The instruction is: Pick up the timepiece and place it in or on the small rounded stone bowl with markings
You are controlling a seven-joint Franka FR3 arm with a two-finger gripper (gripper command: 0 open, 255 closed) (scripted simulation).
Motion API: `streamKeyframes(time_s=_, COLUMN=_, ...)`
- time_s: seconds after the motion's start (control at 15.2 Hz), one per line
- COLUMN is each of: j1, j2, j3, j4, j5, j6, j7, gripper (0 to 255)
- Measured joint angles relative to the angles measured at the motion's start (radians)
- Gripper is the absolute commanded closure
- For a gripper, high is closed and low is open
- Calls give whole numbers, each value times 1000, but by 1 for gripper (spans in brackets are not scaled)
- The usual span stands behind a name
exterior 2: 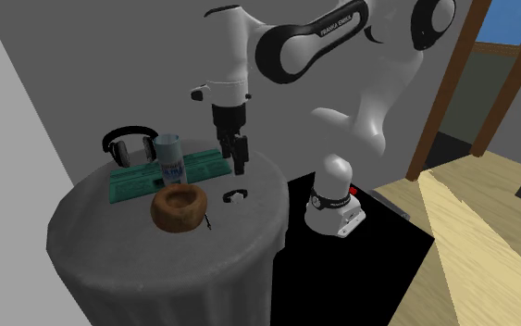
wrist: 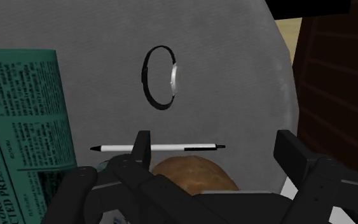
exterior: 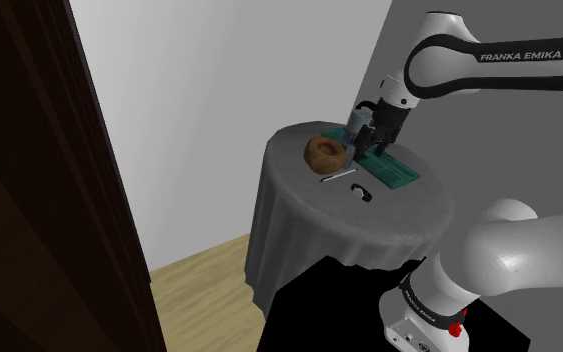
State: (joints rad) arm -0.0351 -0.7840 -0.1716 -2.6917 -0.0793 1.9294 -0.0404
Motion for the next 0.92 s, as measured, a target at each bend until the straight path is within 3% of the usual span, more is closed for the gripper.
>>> streamKeyframes(time_s=0.33, j1=-27, j2=79, j3=-103, j4=-88, j5=-15, j6=135, j7=-86, gripper=0)
streamKeyframes(time_s=0.92, j1=-23, j2=155, j3=-133, j4=-159, j5=-17, j6=278, j7=-105, gripper=0)
